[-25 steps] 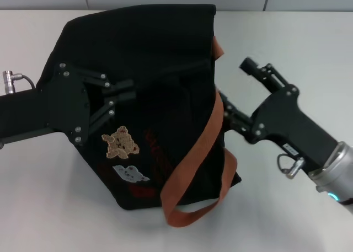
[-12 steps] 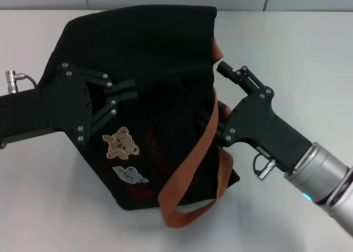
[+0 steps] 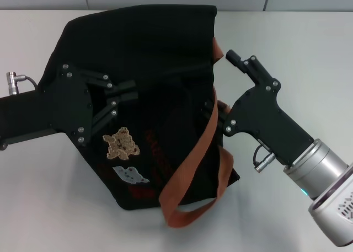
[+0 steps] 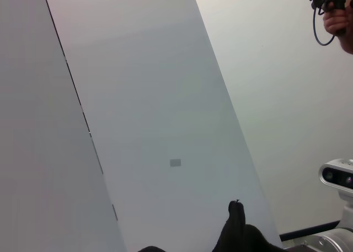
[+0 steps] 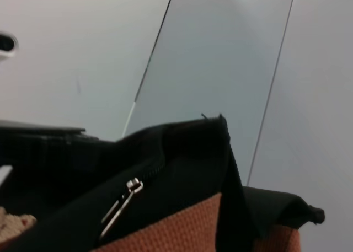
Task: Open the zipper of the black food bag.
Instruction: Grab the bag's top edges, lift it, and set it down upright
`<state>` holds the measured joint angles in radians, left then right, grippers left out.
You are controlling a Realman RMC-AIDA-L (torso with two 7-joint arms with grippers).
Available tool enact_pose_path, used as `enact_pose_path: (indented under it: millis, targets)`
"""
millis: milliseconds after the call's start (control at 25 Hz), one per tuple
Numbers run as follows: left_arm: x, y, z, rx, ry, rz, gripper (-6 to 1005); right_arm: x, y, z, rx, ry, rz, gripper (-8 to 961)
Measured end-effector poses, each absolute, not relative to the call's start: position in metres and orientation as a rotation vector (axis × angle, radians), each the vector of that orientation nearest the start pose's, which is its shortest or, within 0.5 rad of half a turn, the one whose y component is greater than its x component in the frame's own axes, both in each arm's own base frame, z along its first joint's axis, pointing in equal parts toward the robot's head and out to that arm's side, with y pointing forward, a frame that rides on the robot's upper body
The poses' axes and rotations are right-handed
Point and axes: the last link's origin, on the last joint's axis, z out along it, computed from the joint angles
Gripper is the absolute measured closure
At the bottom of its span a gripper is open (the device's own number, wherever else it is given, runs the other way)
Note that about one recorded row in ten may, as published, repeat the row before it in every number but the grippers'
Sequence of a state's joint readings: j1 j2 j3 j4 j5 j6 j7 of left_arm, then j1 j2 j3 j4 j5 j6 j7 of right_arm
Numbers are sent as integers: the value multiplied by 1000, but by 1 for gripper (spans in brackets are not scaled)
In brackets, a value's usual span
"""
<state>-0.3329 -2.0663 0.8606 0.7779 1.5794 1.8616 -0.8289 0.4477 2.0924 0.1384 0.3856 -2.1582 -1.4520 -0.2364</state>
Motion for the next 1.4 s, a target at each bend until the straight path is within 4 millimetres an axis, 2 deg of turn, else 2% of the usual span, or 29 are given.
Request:
enact_pose_path:
  millis: [280,600,1200,1400]
  targets:
    - [-242,273,37,-2560,287,-1044,933,217,260,-100,-2023,-130,932,151]
    - [-242,273,36,-2558,279,-1052,932,217,246,-105,-1994,-318,826,150]
    - [-240,276,36,-2558,287,-1056,930,210,244,-107,-1982,-371,843,172]
    - [-240,276,36,-2557,288,-1057,930,209,243,-108,-1999,-397,848,268]
